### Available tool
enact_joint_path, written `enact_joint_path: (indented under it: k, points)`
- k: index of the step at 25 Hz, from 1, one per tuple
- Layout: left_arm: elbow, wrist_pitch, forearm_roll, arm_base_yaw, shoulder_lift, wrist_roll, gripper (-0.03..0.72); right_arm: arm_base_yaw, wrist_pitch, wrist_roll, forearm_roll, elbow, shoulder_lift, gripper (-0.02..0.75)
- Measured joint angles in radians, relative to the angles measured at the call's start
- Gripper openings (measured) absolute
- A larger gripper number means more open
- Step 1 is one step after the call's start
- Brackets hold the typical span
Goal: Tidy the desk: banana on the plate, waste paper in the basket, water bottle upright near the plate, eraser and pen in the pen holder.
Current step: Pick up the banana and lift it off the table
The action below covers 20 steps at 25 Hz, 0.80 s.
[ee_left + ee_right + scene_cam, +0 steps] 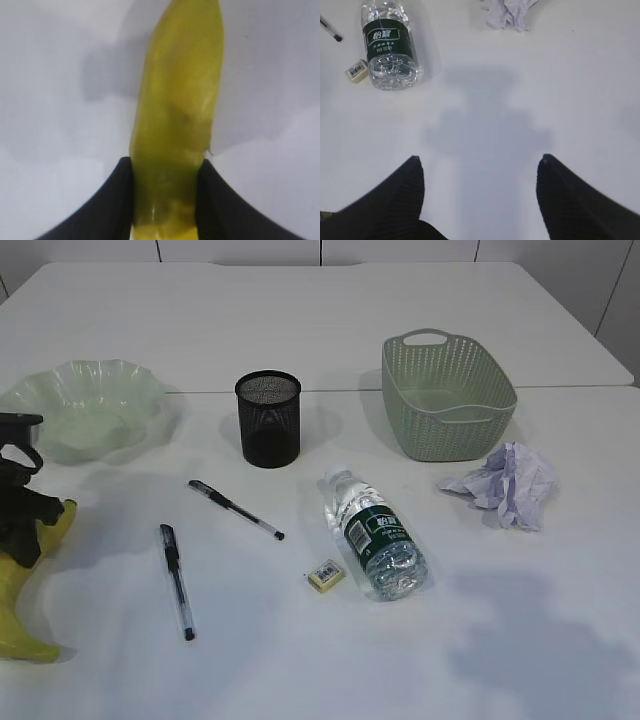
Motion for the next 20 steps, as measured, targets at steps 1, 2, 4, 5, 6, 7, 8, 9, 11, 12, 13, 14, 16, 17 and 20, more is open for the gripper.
enact_joint_path:
  k: [1,2,4,5,6,7,8,9,11,12,13,14,16,17,20]
  points:
    - [0.000,0.003,-0.006,0.000,-0.012,0.000,0.216,0.000,0.000,0.000,0.000,0.000,0.000,0.520]
    - [0.000,0.004,-0.006,0.000,-0.025,0.000,0.215,0.000,0.000,0.000,0.000,0.000,0.000,0.520]
    - [0.000,0.013,-0.006,0.000,-0.054,0.000,0.215,0.000,0.000,0.000,0.000,0.000,0.000,0.520]
    - [0.000,0.023,-0.006,0.000,-0.069,0.000,0.215,0.000,0.000,0.000,0.000,0.000,0.000,0.520]
    - [0.000,0.031,-0.006,0.000,-0.081,0.000,0.215,0.000,0.000,0.000,0.000,0.000,0.000,0.520]
    - [0.000,0.041,-0.006,0.000,-0.096,0.001,0.215,0.000,0.000,0.000,0.000,0.000,0.000,0.520]
    - [0.000,0.051,-0.006,0.000,-0.111,0.005,0.214,0.000,0.000,0.000,0.000,0.000,0.000,0.520]
    - [0.000,0.061,-0.006,0.000,-0.126,0.009,0.214,0.000,0.000,0.000,0.000,0.000,0.000,0.520]
    - [0.000,0.078,-0.007,0.000,-0.154,0.016,0.214,0.000,0.000,0.000,0.000,0.000,0.000,0.520]
    - [0.000,0.088,-0.007,0.000,-0.167,0.018,0.214,0.000,0.000,0.000,0.000,0.000,0.000,0.520]
    - [0.000,0.097,-0.007,0.000,-0.181,0.020,0.214,0.000,0.000,0.000,0.000,0.000,0.000,0.520]
    - [0.000,0.107,-0.007,0.000,-0.192,0.020,0.214,0.000,0.000,0.000,0.000,0.000,0.000,0.520]
    - [-0.014,0.116,-0.007,0.000,-0.218,0.022,0.214,0.000,0.000,0.000,0.000,0.000,0.000,0.520]
    - [-0.024,0.118,-0.007,0.000,-0.228,0.022,0.214,0.000,0.000,0.000,0.000,0.000,0.000,0.520]
    - [-0.093,0.129,-0.007,0.000,-0.250,0.037,0.214,0.000,0.000,0.000,0.000,0.000,0.000,0.520]
